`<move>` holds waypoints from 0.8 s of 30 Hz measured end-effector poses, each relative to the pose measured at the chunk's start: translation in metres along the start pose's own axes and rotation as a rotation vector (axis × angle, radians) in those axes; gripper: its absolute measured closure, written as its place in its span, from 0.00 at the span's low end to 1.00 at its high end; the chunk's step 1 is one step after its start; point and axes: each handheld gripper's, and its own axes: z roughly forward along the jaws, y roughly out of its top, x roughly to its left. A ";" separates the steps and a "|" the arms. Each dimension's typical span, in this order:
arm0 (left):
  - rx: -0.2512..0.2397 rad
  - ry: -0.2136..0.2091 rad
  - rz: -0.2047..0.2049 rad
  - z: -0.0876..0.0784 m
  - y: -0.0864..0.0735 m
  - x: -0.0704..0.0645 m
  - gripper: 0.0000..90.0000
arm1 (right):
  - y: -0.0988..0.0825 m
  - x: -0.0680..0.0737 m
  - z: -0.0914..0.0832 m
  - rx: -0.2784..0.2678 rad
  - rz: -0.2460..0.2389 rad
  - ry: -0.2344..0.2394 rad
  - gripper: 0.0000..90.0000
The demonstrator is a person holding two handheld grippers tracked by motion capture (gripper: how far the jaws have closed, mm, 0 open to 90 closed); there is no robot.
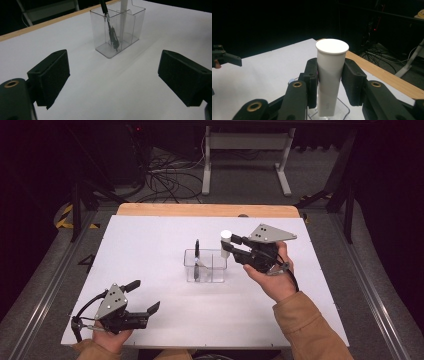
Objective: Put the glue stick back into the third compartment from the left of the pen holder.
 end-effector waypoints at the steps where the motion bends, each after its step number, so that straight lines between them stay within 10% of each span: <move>1: 0.000 -0.001 -0.002 0.000 0.000 0.000 0.12 | 0.000 0.000 0.002 -0.001 -0.001 0.002 0.74; 24: -0.002 -0.004 -0.004 0.001 -0.001 0.000 0.12 | -0.007 -0.012 0.038 -0.010 -0.005 0.039 0.74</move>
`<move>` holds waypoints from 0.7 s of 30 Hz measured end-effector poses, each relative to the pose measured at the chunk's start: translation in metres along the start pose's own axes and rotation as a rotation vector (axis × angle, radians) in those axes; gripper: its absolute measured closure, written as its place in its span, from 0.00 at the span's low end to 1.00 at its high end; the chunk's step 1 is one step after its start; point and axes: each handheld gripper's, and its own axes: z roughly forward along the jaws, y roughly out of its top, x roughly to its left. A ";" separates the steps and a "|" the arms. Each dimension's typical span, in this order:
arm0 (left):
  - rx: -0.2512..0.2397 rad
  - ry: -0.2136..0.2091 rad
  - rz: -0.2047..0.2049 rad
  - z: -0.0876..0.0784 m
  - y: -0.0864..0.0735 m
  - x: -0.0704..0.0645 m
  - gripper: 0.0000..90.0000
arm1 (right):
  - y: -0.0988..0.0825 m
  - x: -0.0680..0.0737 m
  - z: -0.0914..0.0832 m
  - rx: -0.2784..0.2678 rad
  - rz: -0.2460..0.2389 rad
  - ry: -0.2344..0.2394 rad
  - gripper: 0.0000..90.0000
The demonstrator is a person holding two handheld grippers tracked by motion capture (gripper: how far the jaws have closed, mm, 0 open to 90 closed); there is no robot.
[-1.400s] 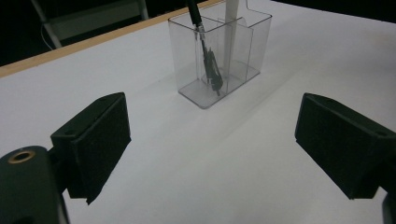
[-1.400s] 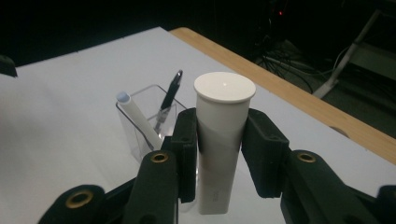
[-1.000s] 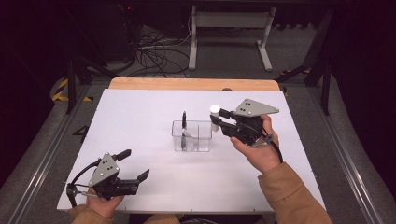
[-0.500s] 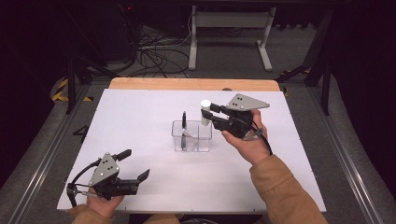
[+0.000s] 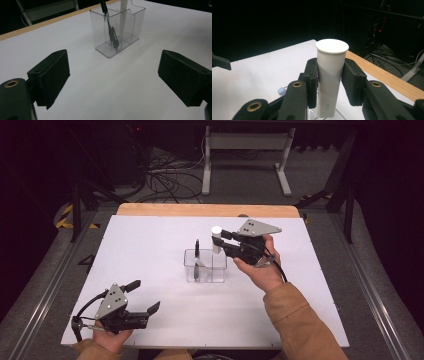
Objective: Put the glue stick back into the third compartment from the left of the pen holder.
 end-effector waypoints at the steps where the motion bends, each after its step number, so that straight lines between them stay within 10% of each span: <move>1: 0.000 0.001 0.001 0.000 0.000 0.000 0.12 | 0.000 0.000 0.001 0.002 0.000 0.007 0.74; 21: 0.004 0.003 0.003 -0.001 0.000 0.001 0.12 | -0.024 -0.001 0.013 0.128 -0.049 0.044 0.74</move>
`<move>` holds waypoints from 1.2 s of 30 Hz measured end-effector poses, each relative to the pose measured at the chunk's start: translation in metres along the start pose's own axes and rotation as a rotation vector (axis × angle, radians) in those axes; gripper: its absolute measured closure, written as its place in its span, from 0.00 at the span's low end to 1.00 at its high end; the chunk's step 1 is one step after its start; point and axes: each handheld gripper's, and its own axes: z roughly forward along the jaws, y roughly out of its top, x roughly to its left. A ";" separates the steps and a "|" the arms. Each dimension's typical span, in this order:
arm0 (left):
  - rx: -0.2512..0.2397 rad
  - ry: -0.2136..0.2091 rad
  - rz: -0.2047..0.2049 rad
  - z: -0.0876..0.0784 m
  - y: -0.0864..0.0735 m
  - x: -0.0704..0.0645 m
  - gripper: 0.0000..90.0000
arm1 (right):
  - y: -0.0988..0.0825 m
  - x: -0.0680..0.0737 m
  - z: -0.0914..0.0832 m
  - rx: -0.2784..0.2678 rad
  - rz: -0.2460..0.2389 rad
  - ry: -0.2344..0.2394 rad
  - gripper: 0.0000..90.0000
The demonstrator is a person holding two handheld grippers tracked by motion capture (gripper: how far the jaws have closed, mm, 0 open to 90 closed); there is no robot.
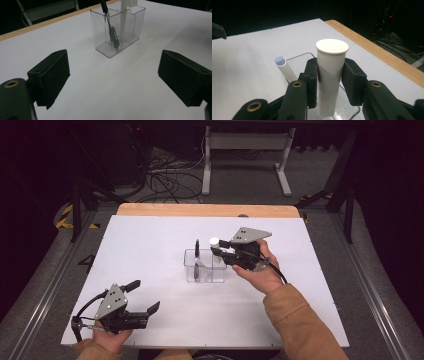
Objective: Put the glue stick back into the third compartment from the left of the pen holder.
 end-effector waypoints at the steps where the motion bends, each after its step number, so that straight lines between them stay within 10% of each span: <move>1: -0.001 0.000 0.000 0.000 0.000 0.000 0.12 | -0.001 0.000 0.001 0.005 -0.003 -0.002 0.74; 11: -0.003 0.001 -0.012 -0.001 -0.001 0.000 0.12 | -0.006 -0.001 0.006 0.050 0.001 -0.009 0.73; 22: -0.001 0.002 -0.002 -0.001 0.000 0.000 0.12 | 0.000 0.004 0.001 -0.003 -0.024 -0.068 0.32; 36: -0.005 0.004 -0.010 -0.002 0.000 0.000 0.12 | 0.007 0.014 -0.017 -0.070 -0.029 -0.064 0.28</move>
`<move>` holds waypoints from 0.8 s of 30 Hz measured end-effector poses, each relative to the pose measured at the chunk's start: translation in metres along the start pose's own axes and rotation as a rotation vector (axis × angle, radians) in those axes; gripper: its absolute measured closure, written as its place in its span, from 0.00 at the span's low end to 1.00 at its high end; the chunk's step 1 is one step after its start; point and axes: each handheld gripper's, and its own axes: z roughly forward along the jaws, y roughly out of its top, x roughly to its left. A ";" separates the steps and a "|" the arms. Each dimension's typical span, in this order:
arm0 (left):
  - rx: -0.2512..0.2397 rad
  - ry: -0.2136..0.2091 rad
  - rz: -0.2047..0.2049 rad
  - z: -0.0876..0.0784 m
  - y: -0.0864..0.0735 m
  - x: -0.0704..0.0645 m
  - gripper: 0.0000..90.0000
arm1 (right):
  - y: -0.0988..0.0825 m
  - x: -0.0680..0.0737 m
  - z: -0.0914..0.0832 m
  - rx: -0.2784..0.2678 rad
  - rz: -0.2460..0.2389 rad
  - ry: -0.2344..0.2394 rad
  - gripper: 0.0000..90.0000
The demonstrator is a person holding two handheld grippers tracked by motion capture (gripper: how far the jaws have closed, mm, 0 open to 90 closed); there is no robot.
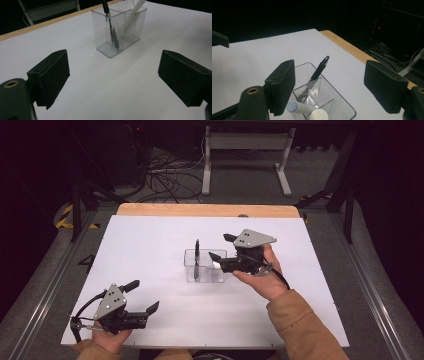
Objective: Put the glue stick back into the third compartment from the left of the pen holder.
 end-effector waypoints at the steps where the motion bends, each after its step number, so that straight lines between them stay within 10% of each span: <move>1: 0.000 0.004 0.007 0.000 0.000 0.000 0.12 | 0.000 0.000 -0.002 -0.004 0.002 0.001 0.27; 24: -0.030 0.020 0.005 -0.006 0.001 0.002 0.11 | -0.021 -0.007 -0.070 -0.084 0.049 -0.087 0.16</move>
